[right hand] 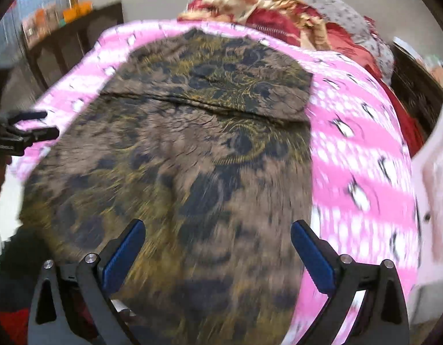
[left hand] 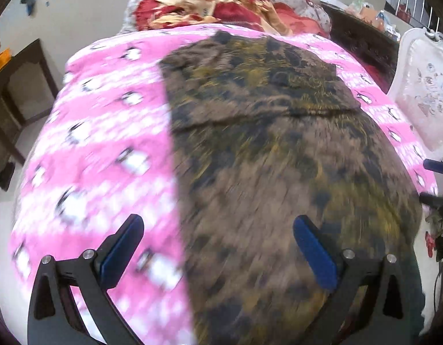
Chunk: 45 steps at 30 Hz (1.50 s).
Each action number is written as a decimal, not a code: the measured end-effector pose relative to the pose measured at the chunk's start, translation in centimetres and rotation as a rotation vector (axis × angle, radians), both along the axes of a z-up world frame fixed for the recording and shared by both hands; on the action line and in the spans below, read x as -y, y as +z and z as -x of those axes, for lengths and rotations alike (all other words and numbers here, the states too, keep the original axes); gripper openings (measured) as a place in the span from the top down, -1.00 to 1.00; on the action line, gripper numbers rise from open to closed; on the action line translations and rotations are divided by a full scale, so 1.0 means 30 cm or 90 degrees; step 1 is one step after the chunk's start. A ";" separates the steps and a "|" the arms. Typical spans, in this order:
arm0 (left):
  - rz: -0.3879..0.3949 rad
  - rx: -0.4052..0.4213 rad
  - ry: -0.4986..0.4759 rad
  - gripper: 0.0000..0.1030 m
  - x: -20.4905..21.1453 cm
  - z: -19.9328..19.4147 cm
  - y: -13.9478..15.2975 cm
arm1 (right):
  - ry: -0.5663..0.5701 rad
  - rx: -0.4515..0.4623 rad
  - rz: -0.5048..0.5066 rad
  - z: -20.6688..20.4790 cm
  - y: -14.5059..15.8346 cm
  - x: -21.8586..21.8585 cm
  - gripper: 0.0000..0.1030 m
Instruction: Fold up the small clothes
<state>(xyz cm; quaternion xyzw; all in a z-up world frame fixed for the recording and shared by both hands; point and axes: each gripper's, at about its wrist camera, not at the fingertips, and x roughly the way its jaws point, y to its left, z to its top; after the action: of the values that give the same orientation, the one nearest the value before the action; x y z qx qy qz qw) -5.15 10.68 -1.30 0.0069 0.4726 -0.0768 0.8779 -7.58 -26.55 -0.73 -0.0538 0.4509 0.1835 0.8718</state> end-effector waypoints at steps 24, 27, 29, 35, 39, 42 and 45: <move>0.196 -0.128 0.005 -0.22 -0.083 0.290 -0.271 | -0.089 -0.024 -0.075 0.254 -0.180 0.241 -0.99; 0.197 -0.122 0.008 0.05 -0.099 0.287 -0.273 | -0.095 -0.049 -0.118 0.276 -0.224 0.286 -0.99; 0.214 -0.120 0.018 0.20 -0.126 0.288 -0.280 | -0.108 -0.068 -0.149 0.282 -0.263 0.316 -0.99; 0.230 -0.113 0.001 0.74 -0.129 0.296 -0.253 | -0.113 -0.077 -0.223 0.257 -0.305 0.353 -0.92; 0.221 -0.101 0.001 0.74 -0.118 0.302 -0.244 | -0.088 -0.074 -0.256 0.227 -0.316 0.368 -0.54; 0.229 -0.100 0.006 0.74 -0.124 0.303 -0.249 | -0.058 -0.073 -0.245 0.204 -0.337 0.366 -0.43; 0.240 -0.108 0.018 0.73 -0.131 0.297 -0.256 | -0.038 -0.087 -0.265 0.167 -0.388 0.382 -0.42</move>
<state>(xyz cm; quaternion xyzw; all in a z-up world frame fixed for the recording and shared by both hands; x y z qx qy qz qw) -14.06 14.61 -8.97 -0.1706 0.5224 -0.1519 0.8215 -12.59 -38.02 -12.35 0.1533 0.4625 0.2498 0.8368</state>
